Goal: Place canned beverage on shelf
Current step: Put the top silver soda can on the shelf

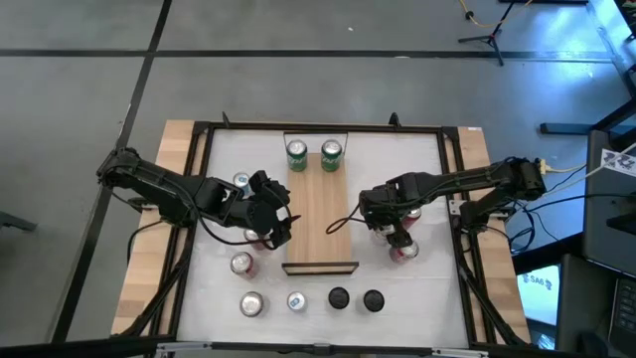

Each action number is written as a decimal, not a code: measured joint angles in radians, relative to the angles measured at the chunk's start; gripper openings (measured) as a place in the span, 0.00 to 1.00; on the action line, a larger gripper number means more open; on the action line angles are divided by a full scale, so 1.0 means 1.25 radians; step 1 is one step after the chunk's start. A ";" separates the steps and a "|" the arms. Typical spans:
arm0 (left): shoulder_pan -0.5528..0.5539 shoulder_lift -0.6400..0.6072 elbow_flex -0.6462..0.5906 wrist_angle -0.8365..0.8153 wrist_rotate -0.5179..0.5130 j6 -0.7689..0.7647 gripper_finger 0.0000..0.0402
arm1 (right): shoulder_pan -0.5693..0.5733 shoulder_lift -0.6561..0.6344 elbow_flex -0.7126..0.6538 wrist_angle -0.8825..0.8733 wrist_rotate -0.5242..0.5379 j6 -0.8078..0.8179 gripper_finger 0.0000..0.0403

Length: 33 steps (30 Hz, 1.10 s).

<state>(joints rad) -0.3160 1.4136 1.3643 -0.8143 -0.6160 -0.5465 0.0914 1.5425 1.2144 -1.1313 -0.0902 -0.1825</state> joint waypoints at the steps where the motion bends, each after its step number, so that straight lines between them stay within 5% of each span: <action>1: 0.000 0.000 0.000 0.000 0.000 0.000 0.80 | 0.000 0.000 0.000 0.000 0.000 0.000 0.94; 12: 0.000 0.000 0.000 0.000 0.000 0.000 0.80 | 0.000 0.000 0.000 -0.018 -0.006 0.029 0.94; 33: 0.000 0.000 0.000 0.000 0.000 0.000 0.80 | 0.001 0.000 0.000 -0.020 -0.042 -0.118 0.94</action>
<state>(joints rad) -0.3158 1.4136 1.3643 -0.8143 -0.6161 -0.5466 0.0921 1.5425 1.2144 -1.1564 -0.1425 -0.3304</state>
